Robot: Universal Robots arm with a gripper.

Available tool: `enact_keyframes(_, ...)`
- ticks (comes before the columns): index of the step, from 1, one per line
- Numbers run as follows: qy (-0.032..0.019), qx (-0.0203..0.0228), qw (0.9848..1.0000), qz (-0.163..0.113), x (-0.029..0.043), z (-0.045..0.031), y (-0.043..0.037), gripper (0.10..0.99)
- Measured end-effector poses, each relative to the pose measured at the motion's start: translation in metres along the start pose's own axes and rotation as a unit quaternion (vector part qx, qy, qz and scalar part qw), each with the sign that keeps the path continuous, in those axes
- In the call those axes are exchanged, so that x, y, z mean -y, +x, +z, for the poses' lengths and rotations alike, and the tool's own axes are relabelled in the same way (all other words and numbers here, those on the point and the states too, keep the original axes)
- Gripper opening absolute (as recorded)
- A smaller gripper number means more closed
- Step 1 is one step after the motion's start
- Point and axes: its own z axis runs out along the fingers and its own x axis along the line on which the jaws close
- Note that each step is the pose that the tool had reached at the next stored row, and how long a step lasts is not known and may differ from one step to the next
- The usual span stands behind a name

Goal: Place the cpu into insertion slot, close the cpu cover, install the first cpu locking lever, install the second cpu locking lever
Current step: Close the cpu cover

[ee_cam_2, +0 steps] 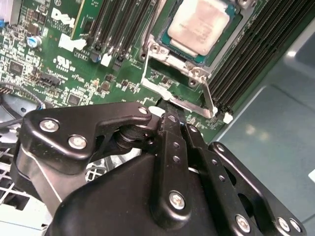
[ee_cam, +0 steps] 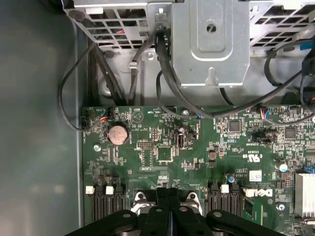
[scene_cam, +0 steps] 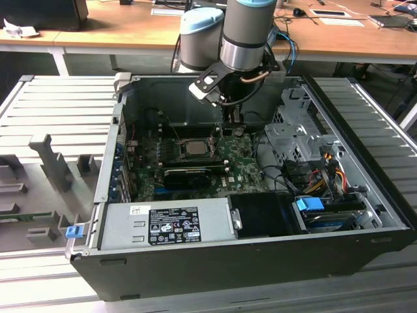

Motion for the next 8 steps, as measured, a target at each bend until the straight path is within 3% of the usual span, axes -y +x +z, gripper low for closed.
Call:
enact_keyframes(6, 0.0, 0.0, 1.0, 0.0, 0.0123, 0.0005, -0.0002, 0.106)
enact_keyframes(8, 0.0, 0.0, 1.0, 0.0, 0.0224, 0.0007, -0.0004, 0.106)
